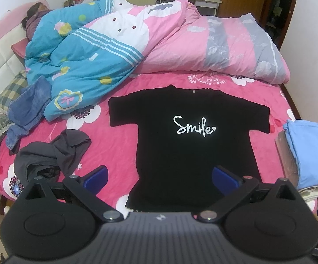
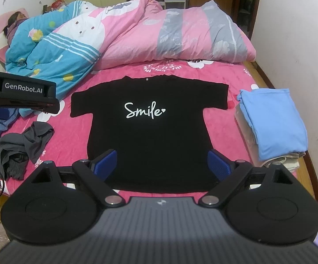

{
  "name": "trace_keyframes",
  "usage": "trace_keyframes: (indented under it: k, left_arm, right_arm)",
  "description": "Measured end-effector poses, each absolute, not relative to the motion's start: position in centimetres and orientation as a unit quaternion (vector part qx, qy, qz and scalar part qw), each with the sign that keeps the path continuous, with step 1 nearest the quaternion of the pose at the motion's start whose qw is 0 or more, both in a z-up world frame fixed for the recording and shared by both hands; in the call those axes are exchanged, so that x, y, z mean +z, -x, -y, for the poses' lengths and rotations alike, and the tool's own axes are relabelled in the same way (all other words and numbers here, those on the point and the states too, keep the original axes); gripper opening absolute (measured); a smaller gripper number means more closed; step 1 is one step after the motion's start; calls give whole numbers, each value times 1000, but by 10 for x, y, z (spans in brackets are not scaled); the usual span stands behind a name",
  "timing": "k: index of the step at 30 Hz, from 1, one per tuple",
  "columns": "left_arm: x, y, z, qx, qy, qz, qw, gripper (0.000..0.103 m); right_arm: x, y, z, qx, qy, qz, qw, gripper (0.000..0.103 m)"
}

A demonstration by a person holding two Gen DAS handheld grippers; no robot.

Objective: Fold clothes

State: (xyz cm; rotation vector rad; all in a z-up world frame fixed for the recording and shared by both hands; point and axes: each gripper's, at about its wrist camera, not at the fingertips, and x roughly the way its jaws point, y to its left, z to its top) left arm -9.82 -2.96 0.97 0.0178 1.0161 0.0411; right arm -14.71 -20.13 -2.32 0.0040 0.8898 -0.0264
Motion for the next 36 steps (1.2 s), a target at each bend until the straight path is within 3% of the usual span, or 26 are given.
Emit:
trace_keyframes:
  k: [36]
  left_arm:
    - [8, 93, 23, 20, -11, -491, 871, 101]
  right_arm:
    - [-30, 136, 200, -14, 1, -434, 901, 90]
